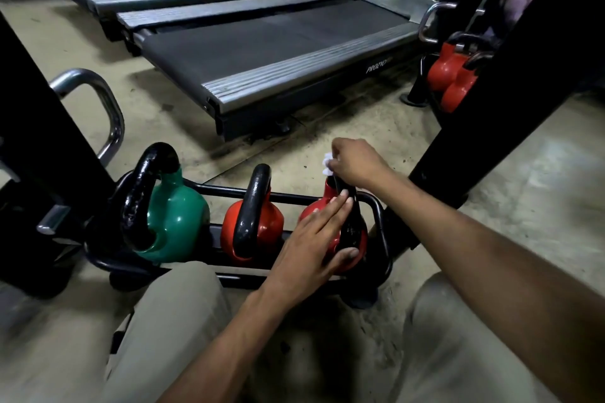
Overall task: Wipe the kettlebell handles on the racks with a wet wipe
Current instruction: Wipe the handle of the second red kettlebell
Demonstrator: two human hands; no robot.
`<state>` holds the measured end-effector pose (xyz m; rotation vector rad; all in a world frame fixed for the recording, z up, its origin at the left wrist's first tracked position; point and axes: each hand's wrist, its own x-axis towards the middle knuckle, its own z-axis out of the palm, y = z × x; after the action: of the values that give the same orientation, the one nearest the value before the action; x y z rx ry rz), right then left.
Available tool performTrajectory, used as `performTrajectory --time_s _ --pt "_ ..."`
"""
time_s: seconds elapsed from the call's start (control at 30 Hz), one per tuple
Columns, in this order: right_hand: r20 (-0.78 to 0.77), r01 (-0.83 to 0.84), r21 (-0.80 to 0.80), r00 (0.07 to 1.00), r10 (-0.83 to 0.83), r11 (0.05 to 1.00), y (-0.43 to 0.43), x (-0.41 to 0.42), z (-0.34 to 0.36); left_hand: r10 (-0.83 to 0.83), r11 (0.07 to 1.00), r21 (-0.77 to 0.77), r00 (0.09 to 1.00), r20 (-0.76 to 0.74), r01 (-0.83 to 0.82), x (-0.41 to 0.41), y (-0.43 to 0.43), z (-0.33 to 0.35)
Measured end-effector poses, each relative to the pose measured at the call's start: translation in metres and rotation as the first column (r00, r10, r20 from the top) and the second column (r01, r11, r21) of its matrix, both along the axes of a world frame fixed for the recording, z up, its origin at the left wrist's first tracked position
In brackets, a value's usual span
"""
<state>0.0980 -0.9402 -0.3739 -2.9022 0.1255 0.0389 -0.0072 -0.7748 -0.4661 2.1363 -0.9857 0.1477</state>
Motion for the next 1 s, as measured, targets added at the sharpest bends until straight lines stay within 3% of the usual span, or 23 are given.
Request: performTrajectory --time_s 0.07,0.13,0.2,0.27,0.4,0.53,0.6,0.77,0.87,1.0 --pt "-0.163 -0.196 -0.299 0.975 0.152 0.934 0.018 0.008 0.012 -0.008 1.0 -0.019 1.0 -0.017 0.008 0.0 0.001 0.0" --pt "-0.283 -0.356 -0.508 0.929 0.239 0.784 0.037 0.007 0.018 -0.019 0.999 -0.043 0.999 -0.031 0.018 0.0 0.001 0.0" --pt "-0.361 -0.477 -0.625 0.879 0.313 0.618 0.05 -0.001 0.02 -0.018 0.999 -0.051 0.999 -0.045 0.016 0.001 0.001 -0.001" --pt "-0.365 -0.512 -0.677 0.858 0.362 0.53 0.053 -0.006 0.016 -0.015 0.999 -0.05 0.999 -0.047 0.013 0.002 0.001 -0.002" --pt "-0.218 -0.352 -0.672 0.935 0.28 0.651 0.048 0.002 0.015 -0.013 0.998 -0.061 1.0 -0.024 0.011 0.003 0.002 -0.001" --pt "-0.242 -0.174 -0.58 0.97 0.036 0.796 0.043 0.016 0.01 -0.026 0.998 -0.06 1.0 -0.015 0.025 0.003 0.002 -0.001" --pt "-0.274 -0.204 -0.596 0.961 0.042 0.777 0.045 0.018 0.004 -0.025 0.998 -0.064 0.999 -0.025 0.023 0.003 0.002 -0.001" --pt "-0.346 -0.418 -0.622 0.905 0.247 0.662 0.051 0.018 0.004 -0.025 0.997 -0.072 0.999 -0.026 0.023 0.005 0.002 -0.002" --pt "-0.269 -0.307 -0.513 0.944 0.19 0.801 0.038 0.021 0.01 -0.024 0.998 -0.062 0.999 -0.021 0.022 0.006 0.002 -0.002" --pt "-0.005 0.04 -0.169 0.999 -0.042 0.985 0.006 0.015 0.005 -0.02 0.999 -0.04 1.0 -0.014 0.019 0.004 0.002 -0.003"
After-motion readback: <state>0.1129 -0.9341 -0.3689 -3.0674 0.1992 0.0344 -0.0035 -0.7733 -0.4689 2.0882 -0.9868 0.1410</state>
